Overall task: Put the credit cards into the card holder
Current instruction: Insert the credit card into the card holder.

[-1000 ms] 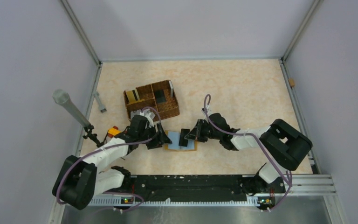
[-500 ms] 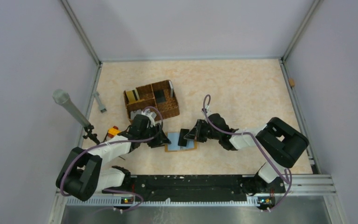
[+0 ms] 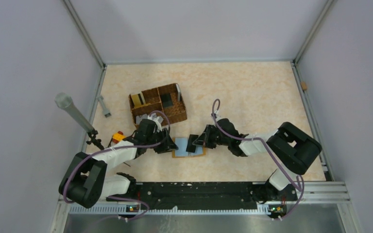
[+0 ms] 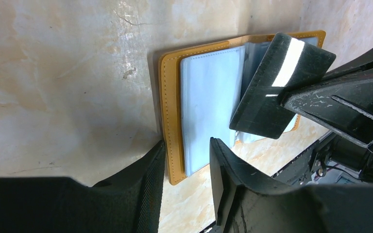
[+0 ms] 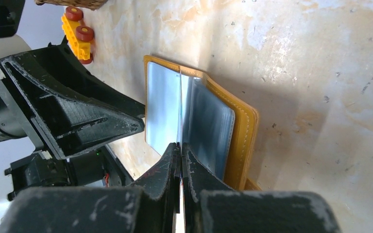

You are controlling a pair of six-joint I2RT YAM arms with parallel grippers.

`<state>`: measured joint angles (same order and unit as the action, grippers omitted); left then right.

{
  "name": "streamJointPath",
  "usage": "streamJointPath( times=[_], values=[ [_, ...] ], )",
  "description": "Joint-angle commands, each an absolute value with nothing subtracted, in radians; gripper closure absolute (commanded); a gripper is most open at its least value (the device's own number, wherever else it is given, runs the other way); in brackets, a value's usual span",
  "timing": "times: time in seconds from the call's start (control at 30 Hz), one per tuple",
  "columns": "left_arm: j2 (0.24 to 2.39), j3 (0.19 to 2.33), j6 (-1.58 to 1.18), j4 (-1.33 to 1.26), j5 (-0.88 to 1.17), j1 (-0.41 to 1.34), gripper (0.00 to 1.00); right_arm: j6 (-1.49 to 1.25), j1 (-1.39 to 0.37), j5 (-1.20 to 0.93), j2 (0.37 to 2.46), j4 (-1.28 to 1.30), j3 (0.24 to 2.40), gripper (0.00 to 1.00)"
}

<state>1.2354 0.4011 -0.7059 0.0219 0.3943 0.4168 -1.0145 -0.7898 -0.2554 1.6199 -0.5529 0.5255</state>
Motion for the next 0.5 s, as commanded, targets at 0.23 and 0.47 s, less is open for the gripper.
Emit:
streamJointPath(
  times=[0.23, 0.47],
  values=[
    [1.25, 0.394, -0.68, 0.025, 0.363, 0.419, 0.59, -1.046, -0.801, -0.307, 1.653, -0.52, 0.543, 1.0],
    [1.259, 0.391, -0.683, 0.014, 0.375, 0.419, 0.62, -1.063, -0.807, -0.342, 1.706, -0.554, 0.551, 1.0]
  ],
)
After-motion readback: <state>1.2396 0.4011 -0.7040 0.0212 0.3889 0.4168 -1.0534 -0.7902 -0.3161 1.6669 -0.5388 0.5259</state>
